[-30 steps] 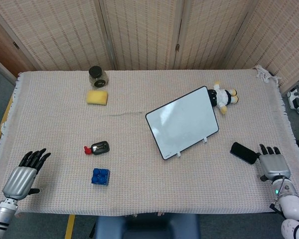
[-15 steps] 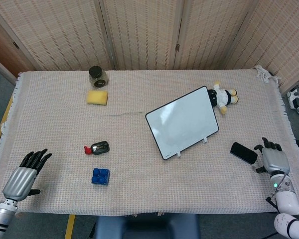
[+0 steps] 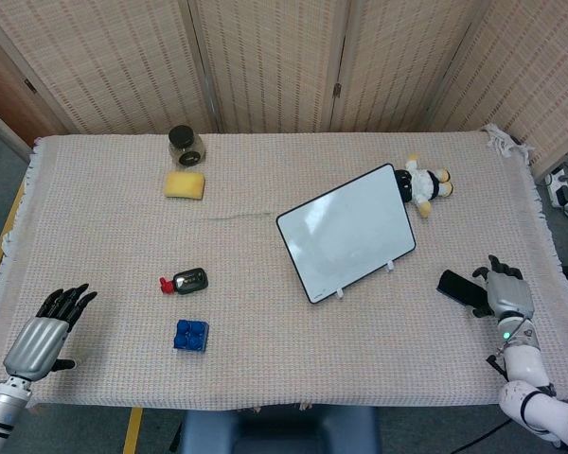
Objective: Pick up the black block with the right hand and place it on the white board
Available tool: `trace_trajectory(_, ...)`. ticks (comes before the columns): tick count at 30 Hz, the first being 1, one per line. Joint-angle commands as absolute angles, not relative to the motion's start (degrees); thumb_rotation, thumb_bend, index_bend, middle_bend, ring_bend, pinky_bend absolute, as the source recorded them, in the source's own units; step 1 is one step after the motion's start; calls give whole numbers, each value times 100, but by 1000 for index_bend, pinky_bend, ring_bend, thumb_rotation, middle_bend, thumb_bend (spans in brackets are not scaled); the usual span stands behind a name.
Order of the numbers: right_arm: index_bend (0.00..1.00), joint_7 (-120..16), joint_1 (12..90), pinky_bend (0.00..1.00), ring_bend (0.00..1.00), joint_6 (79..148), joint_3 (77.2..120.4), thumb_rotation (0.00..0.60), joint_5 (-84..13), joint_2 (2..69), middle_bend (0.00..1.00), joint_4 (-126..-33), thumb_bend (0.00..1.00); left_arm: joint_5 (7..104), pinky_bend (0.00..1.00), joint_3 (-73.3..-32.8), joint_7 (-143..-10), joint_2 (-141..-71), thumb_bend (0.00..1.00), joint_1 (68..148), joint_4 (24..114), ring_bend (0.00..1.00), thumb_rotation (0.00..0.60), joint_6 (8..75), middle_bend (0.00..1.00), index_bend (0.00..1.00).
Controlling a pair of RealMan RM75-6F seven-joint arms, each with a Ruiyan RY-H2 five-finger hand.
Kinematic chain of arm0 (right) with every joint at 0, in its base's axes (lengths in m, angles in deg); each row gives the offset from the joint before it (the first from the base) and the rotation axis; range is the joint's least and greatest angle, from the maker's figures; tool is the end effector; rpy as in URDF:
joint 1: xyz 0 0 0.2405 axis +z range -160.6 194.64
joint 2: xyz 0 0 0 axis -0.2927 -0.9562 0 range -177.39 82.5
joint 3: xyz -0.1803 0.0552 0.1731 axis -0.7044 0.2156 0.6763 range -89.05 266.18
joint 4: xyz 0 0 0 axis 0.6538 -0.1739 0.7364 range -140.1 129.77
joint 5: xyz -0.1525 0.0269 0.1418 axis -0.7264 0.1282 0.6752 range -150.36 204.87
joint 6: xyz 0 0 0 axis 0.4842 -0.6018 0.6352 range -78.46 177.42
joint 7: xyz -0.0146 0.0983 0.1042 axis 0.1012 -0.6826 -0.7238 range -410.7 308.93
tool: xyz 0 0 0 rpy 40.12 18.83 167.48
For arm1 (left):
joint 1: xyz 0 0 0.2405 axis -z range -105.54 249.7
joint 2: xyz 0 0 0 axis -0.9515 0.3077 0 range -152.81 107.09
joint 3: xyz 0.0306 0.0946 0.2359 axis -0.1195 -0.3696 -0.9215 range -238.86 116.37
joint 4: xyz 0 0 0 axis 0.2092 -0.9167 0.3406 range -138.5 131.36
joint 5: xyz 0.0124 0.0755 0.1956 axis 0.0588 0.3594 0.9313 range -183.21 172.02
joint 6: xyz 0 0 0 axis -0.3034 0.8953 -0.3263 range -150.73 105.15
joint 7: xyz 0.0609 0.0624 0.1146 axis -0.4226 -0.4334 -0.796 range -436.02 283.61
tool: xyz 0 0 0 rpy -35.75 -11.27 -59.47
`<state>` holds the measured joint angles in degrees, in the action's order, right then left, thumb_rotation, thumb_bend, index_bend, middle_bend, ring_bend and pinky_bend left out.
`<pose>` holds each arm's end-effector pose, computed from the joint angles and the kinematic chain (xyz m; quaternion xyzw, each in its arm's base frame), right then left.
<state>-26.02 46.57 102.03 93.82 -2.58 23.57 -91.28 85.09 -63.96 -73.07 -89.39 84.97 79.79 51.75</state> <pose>-0.3478 -0.2928 0.0942 0.5546 -0.5661 0.1323 0.5953 -0.3231 0.2042 0.1210 -0.7016 -0.3833 -0.3278 0.5035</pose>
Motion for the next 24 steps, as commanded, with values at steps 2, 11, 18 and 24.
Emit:
trace_trajectory(2,311,-2568,4773,0,0,10084,9427,566,-48,2575,0,-8845,293,8449,0,-6379,-7317,-8948,246,8523,7967,0,600,5116,0,30)
trace_trajectory(11,353,-2622,4897,0,0,9915,9500,567,80,2790,0,-8538,294,8237,0,-6319,-7432,-8986,246,8556,7972,0,600,4978,0,31)
trace_trajectory(18,412,-2651,4903,0,0,9946,9476,588,31,2896,0,-8425,293,8233,0,-6329,-7425,-8976,246,8572,7974,0,600,4950,0,31)
trace_trajectory(24,513,-2664,4878,0,22,10077,9478,600,-33,2999,7,-8330,293,8239,0,-6337,-7404,-8966,246,8566,7975,0,600,4970,0,31)
